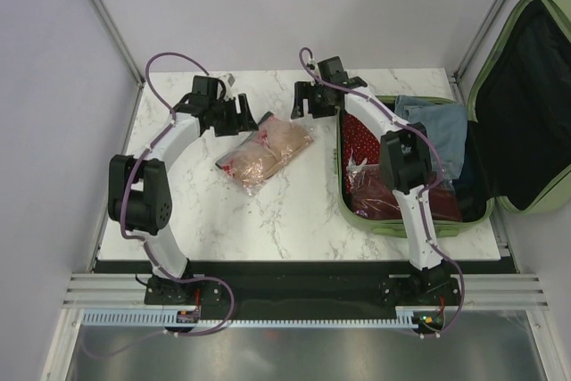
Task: Pack the luggage
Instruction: Pick up the clothes at the center of the board.
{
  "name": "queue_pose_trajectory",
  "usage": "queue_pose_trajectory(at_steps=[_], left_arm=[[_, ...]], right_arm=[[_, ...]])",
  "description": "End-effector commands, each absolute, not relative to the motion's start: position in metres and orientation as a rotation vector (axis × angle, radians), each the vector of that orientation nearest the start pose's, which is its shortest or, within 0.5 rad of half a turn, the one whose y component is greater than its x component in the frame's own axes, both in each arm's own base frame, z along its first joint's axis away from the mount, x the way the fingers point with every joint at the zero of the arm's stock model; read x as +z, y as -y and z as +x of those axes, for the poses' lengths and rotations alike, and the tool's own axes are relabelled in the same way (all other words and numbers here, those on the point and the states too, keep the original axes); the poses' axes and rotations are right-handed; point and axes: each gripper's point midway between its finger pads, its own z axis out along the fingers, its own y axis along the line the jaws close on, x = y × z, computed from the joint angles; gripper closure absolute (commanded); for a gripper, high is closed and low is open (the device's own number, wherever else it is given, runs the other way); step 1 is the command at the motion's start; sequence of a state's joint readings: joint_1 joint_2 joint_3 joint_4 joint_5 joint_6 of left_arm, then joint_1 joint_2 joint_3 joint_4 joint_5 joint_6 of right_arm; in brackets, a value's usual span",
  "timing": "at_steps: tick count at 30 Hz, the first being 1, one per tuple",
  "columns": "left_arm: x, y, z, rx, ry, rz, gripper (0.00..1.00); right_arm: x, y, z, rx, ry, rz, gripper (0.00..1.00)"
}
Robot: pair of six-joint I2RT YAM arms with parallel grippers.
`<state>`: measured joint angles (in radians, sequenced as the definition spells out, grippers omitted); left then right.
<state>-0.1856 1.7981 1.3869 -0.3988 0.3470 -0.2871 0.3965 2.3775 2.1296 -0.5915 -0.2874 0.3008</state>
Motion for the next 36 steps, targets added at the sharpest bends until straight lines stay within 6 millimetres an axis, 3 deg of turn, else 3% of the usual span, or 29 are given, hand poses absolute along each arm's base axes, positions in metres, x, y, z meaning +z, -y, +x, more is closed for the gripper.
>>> queue_pose_trajectory(at_steps=[1,8,11,17,21,22,23,25,26,28,29,31,32,36], left_arm=[[0.133,0.142,0.421,-0.578,-2.474,-0.136,0.22],[0.126,0.127,0.389,-0.511,-2.531,-0.212,0.21],[0.121,0.125,0.379,-0.504,-2.553,-0.235,0.22],[0.114,0.121,0.367,-0.492,-2.574,-0.270,0.22],[0.116,0.120,0.368,-0.488,-2.567,-0.268,0.21],[0.115,0.121,0.370,-0.488,-2.571,-0.266,0.21],[0.116,0.122,0.371,-0.495,-2.568,-0.264,0.21],[0.118,0.122,0.375,-0.497,-2.565,-0.264,0.21],[0.122,0.122,0.379,-0.497,-2.553,-0.260,0.21],[0.124,0.119,0.383,-0.486,-2.543,-0.263,0.21],[0.128,0.117,0.387,-0.484,-2.530,-0.266,0.21],[0.131,0.114,0.392,-0.486,-2.519,-0.272,0.21],[0.133,0.112,0.396,-0.488,-2.512,-0.272,0.21],[0.138,0.103,0.406,-0.487,-2.495,-0.274,0.21]], right_arm=[[0.098,-0.294,0.543,0.643,-2.372,-0.332,0.13],[0.080,-0.312,0.546,0.700,-2.377,-0.374,0.17],[0.071,-0.319,0.536,0.736,-2.400,-0.405,0.24],[0.063,-0.325,0.515,0.809,-2.443,-0.431,0.48],[0.084,-0.325,0.506,0.799,-2.421,-0.444,0.60],[0.085,-0.324,0.502,0.799,-2.425,-0.446,0.65],[0.098,-0.324,0.501,0.799,-2.404,-0.452,0.77],[0.104,-0.326,0.495,0.797,-2.397,-0.455,0.87],[0.119,-0.325,0.493,0.794,-2.374,-0.452,0.91],[0.129,-0.324,0.489,0.781,-2.368,-0.430,0.91],[0.148,-0.322,0.488,0.780,-2.339,-0.417,0.91],[0.162,-0.321,0.484,0.771,-2.328,-0.384,0.89],[0.178,-0.320,0.482,0.770,-2.303,-0.370,0.84],[0.192,-0.315,0.471,0.765,-2.306,-0.311,0.74]])
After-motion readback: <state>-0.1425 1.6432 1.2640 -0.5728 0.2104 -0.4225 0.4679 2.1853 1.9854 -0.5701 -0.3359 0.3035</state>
